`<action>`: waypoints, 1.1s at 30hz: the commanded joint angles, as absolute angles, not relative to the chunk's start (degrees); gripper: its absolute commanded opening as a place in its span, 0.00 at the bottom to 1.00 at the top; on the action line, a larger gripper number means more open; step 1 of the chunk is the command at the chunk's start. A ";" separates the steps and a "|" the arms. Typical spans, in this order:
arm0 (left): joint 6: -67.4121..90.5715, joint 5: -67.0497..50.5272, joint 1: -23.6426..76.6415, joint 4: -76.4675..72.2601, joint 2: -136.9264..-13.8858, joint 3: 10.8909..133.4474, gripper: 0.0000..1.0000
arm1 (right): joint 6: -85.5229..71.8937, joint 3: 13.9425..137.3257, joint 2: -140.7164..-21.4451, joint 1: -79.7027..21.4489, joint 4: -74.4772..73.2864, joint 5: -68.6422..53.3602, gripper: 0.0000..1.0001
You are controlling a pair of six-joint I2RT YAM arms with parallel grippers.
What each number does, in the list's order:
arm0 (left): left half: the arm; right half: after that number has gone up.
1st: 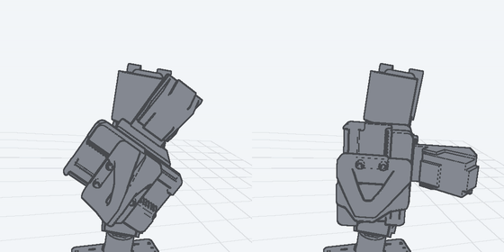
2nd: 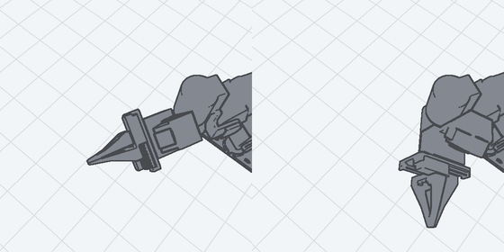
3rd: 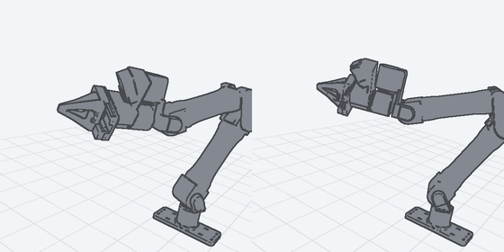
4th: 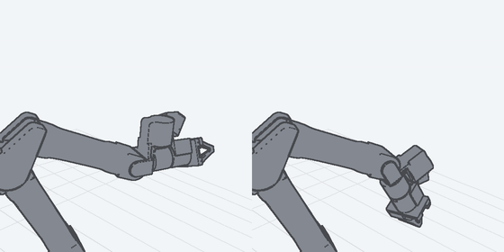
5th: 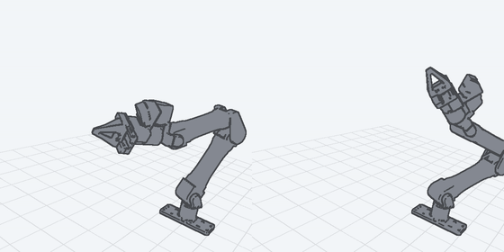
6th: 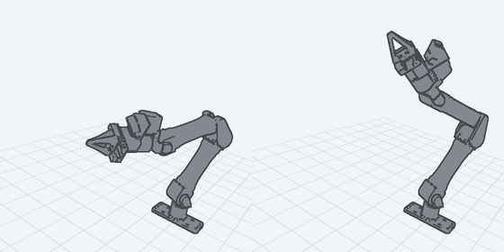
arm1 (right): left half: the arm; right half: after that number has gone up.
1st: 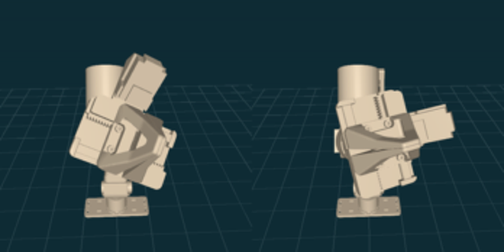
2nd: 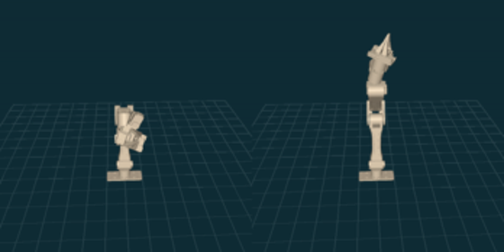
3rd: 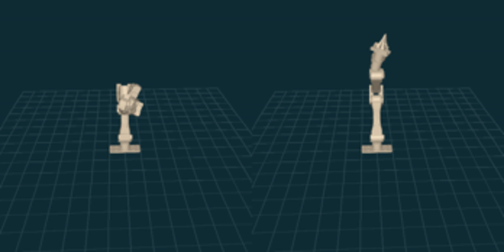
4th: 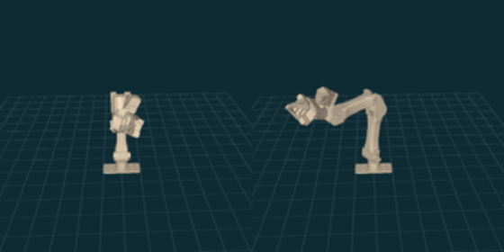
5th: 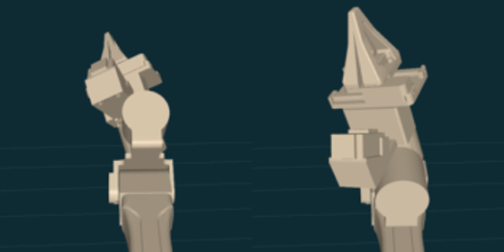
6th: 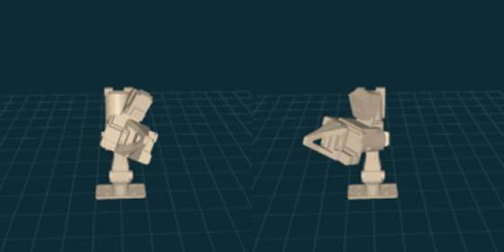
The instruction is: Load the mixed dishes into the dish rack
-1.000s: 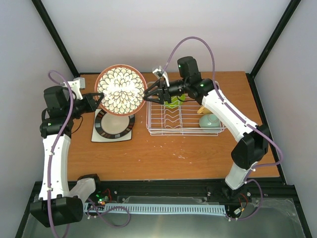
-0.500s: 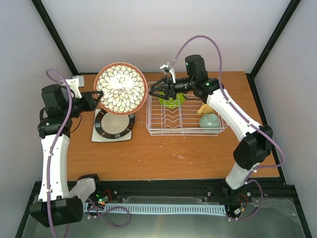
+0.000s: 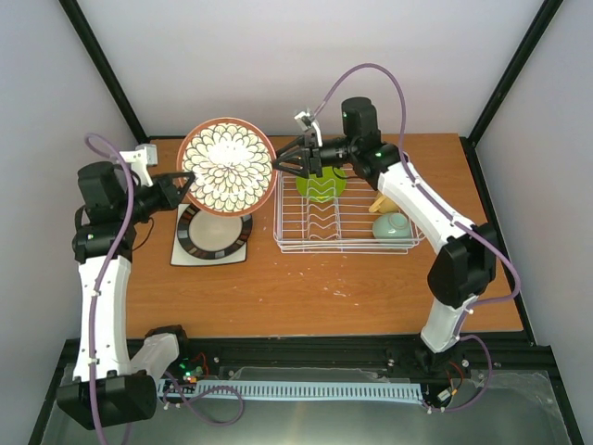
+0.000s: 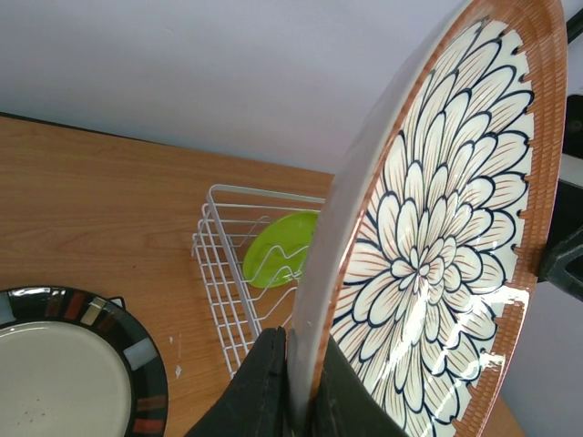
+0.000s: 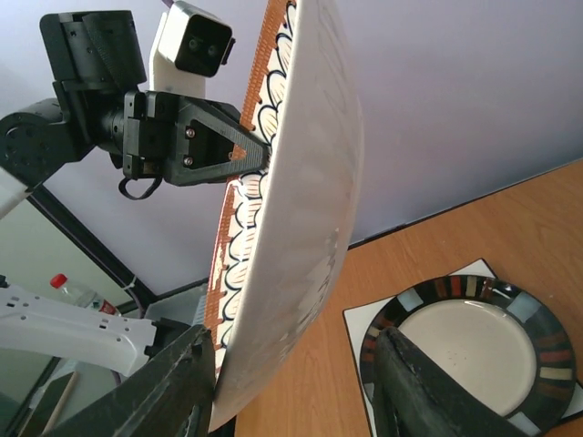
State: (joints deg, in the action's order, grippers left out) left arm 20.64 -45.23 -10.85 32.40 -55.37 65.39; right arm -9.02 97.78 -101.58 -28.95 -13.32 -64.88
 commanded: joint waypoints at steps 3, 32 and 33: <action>24.78 -50.62 -10.68 23.45 -53.38 66.37 0.01 | -12.99 101.65 -105.26 -29.97 -9.06 -66.36 0.48; 24.17 -48.23 -9.79 20.47 -55.30 62.41 0.40 | -7.30 110.91 -107.50 -35.90 -14.67 -60.00 0.03; 23.91 -48.10 -9.76 20.61 -55.44 62.45 0.45 | -6.83 110.36 -106.97 -35.90 -14.68 -59.29 0.03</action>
